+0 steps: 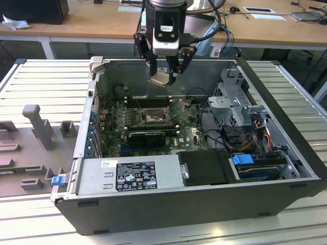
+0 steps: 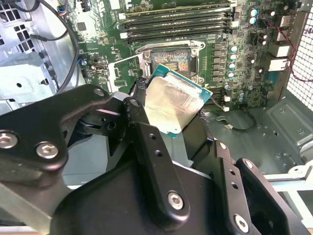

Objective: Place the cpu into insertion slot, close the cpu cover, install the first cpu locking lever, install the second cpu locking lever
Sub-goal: 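Place the cpu into insertion slot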

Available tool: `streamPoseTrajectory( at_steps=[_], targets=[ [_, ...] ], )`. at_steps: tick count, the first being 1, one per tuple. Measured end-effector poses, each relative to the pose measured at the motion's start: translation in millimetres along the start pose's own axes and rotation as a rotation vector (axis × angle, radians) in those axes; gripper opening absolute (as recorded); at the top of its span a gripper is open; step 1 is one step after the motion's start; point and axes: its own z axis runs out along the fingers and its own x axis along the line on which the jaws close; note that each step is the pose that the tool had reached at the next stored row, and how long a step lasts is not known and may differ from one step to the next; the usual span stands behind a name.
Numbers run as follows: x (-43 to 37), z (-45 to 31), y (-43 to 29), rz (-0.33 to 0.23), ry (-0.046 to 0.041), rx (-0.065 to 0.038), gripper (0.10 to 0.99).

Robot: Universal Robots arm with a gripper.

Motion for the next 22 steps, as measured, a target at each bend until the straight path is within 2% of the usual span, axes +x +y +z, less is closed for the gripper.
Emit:
streamPoseTrajectory(
  at_steps=[22],
  targets=[
    [0.0,0.6,-0.1,0.140,-0.0126,-0.002,0.545]
  ],
)
